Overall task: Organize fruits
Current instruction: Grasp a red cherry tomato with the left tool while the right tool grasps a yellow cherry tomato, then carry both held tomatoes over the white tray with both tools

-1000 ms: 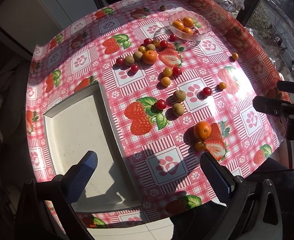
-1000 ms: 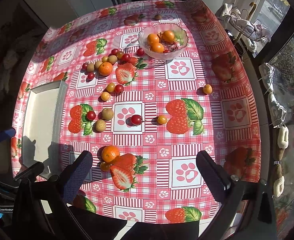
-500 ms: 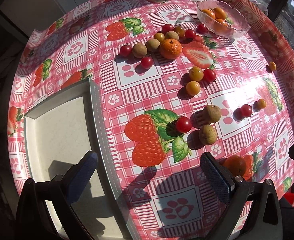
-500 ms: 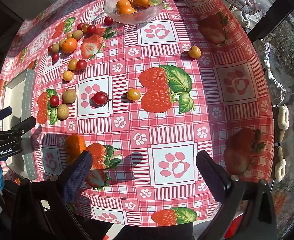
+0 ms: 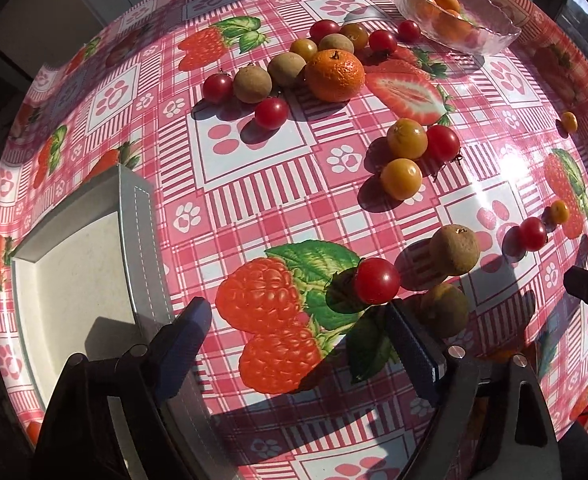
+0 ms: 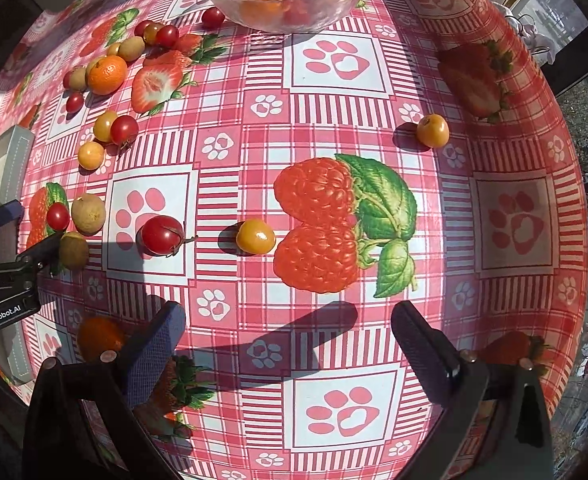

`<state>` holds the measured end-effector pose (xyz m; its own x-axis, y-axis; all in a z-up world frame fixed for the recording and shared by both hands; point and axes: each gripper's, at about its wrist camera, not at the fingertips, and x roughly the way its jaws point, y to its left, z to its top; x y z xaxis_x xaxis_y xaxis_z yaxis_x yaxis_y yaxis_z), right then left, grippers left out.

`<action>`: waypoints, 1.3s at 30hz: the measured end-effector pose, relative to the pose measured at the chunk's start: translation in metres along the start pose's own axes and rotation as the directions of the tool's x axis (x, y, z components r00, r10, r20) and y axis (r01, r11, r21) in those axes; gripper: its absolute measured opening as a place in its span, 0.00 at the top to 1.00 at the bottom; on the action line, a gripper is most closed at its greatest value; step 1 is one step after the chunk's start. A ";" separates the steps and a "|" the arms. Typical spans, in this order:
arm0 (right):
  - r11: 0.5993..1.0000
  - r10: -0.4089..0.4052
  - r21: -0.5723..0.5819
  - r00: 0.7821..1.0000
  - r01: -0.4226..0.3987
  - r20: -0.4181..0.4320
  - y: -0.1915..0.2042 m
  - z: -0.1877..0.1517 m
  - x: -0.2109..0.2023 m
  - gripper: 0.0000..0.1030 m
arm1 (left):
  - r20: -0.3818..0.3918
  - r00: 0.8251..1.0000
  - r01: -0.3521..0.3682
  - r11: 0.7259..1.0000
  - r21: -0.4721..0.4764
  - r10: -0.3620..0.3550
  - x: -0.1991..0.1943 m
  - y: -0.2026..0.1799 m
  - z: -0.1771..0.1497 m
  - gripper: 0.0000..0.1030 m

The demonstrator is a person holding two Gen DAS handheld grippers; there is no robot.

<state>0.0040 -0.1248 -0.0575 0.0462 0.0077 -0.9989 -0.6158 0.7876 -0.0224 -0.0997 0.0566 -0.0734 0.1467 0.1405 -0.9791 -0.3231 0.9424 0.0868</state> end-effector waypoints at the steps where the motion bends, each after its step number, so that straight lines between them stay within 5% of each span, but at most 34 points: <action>1: 1.000 -0.001 -0.006 1.000 0.001 0.009 0.001 0.003 0.001 0.01 | 0.007 1.000 0.003 1.000 -0.002 -0.003 0.001 0.001 0.003 0.13; 3: 1.000 0.001 -0.021 1.000 0.000 0.027 0.004 0.012 0.003 0.05 | 0.016 1.000 0.005 1.000 -0.001 -0.005 0.002 -0.002 0.007 0.13; 5: 0.999 0.002 -0.037 1.000 0.000 0.029 0.006 0.018 0.007 0.26 | 0.025 1.000 0.010 1.000 -0.004 -0.010 0.002 -0.006 0.013 0.13; 9: 0.998 -0.008 -0.057 0.999 0.010 0.045 0.011 0.029 0.011 0.28 | 0.040 0.999 0.022 1.000 -0.006 -0.022 -0.001 -0.015 0.020 0.25; 12: 0.997 -0.003 -0.077 0.998 0.008 0.061 0.016 0.033 0.008 0.39 | 0.037 0.999 0.024 1.000 -0.012 -0.023 -0.004 -0.023 0.024 0.36; 14: 0.995 0.002 -0.097 0.998 0.005 0.070 0.023 0.035 0.005 0.65 | 0.032 0.998 0.057 0.998 -0.028 -0.056 -0.005 -0.024 0.021 0.48; 16: 0.994 0.006 -0.106 0.998 0.001 0.068 0.027 0.036 0.002 0.80 | 0.030 0.996 0.079 0.996 -0.038 -0.078 -0.006 -0.025 0.020 0.65; 18: 0.996 0.046 -0.074 0.997 -0.042 0.059 0.028 0.032 0.000 0.80 | 0.023 0.995 0.096 0.994 -0.042 -0.095 -0.007 -0.027 0.018 0.75; 27: 0.984 0.164 0.061 0.985 -0.167 0.052 -0.003 0.016 -0.015 0.80 | 0.024 0.979 0.204 0.963 -0.178 -0.203 -0.025 -0.004 -0.006 0.75; 39: 0.972 0.235 -0.007 0.969 -0.235 0.074 0.034 0.000 -0.044 0.80 | 0.100 0.974 0.223 0.940 -0.259 -0.204 -0.067 0.036 -0.044 0.75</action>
<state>-0.0188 -0.0986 -0.0139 -0.0421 0.2380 -0.9703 -0.6146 0.7596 0.2130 -0.1624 0.0675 -0.0123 0.3023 -0.0248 -0.9529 -0.5128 0.8384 -0.1845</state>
